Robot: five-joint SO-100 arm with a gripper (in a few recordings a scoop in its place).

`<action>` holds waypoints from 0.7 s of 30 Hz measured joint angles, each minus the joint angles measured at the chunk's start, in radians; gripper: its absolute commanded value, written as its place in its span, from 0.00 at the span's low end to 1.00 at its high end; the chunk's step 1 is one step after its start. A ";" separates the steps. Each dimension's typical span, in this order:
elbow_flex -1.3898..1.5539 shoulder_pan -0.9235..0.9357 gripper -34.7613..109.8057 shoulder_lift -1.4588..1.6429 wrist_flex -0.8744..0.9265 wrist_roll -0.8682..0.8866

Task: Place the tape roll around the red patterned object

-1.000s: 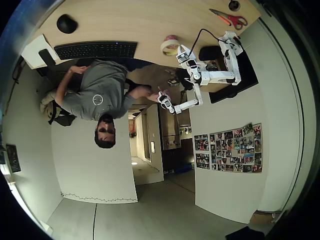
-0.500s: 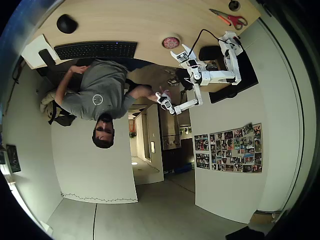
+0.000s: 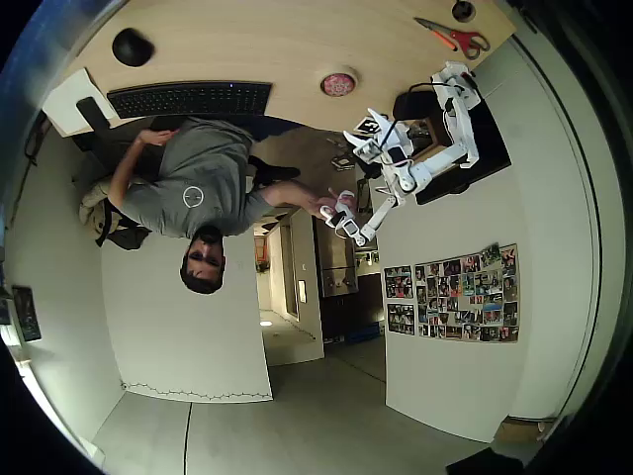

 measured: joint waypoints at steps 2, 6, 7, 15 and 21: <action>0.000 0.000 0.51 0.026 0.006 -0.028; -0.006 -0.008 0.50 0.034 0.011 -0.150; -0.017 -0.015 0.50 0.020 0.012 -0.196; -0.152 -0.155 0.52 -0.124 0.017 -0.571; -0.273 -0.221 0.52 -0.229 0.017 -0.696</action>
